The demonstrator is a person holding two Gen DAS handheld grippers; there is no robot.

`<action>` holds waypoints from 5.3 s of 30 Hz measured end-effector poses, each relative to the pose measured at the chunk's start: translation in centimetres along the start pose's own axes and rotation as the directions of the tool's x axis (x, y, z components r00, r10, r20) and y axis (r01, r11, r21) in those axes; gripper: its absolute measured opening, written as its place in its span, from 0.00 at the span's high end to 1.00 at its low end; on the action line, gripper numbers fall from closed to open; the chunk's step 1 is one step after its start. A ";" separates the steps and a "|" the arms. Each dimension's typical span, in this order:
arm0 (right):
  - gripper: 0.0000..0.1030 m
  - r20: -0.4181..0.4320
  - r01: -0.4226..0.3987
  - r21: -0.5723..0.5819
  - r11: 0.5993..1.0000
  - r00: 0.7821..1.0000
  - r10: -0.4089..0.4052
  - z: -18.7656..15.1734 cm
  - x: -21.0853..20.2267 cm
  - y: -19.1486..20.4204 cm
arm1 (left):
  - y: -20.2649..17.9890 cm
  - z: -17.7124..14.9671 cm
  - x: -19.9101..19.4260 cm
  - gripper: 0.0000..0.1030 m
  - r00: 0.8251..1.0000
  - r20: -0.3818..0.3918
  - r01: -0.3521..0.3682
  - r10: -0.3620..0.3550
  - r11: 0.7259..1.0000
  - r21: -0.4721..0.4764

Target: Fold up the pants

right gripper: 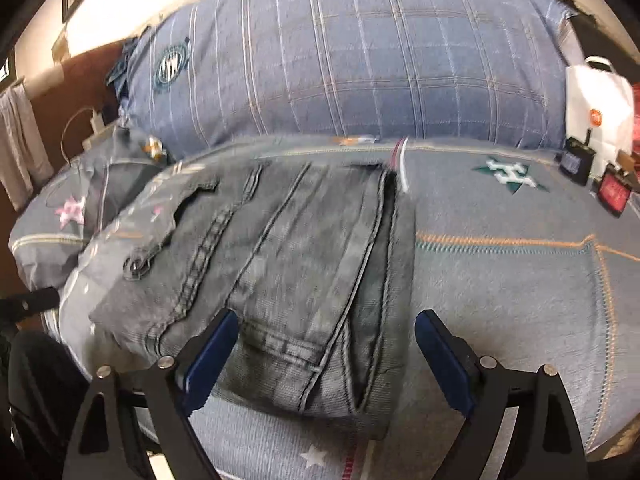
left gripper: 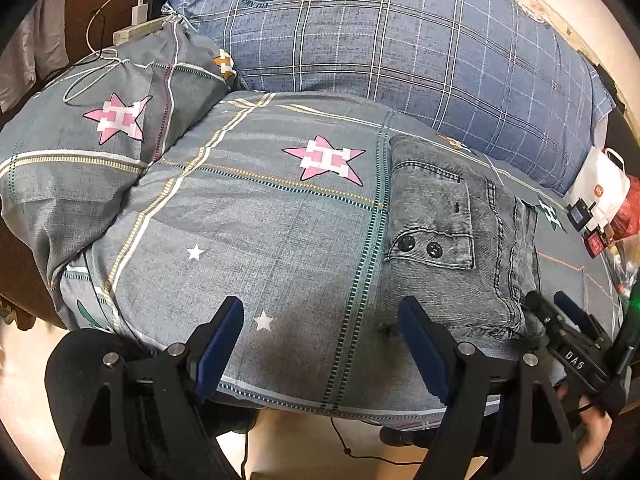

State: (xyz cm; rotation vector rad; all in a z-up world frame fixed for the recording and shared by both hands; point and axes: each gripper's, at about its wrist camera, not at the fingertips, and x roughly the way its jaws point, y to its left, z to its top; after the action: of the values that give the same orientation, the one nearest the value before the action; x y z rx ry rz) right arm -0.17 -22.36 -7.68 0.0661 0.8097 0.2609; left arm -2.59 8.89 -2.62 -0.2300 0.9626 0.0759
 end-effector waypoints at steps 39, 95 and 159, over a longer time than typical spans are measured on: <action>0.11 -0.141 -0.304 0.474 0.827 0.900 0.412 4.2 6.0 -7.9 | -5.0 6.3 10.4 0.22 0.950 -0.096 0.301 -0.297 0.953 0.038; 0.50 -0.304 -0.084 0.337 0.938 0.933 0.193 5.3 7.6 -5.1 | -8.0 5.3 11.7 0.35 0.958 -0.146 0.262 -0.245 0.959 0.109; 0.33 -0.241 0.012 -0.092 0.996 0.970 -0.033 4.6 7.4 4.6 | -3.7 4.1 8.4 0.13 0.999 0.000 0.039 -0.040 0.986 0.162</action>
State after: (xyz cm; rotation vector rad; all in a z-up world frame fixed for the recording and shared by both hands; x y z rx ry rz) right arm 7.11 -15.85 -9.04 -0.0609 1.0399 0.2871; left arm 6.12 5.93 -6.61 -0.0987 0.9556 -0.0388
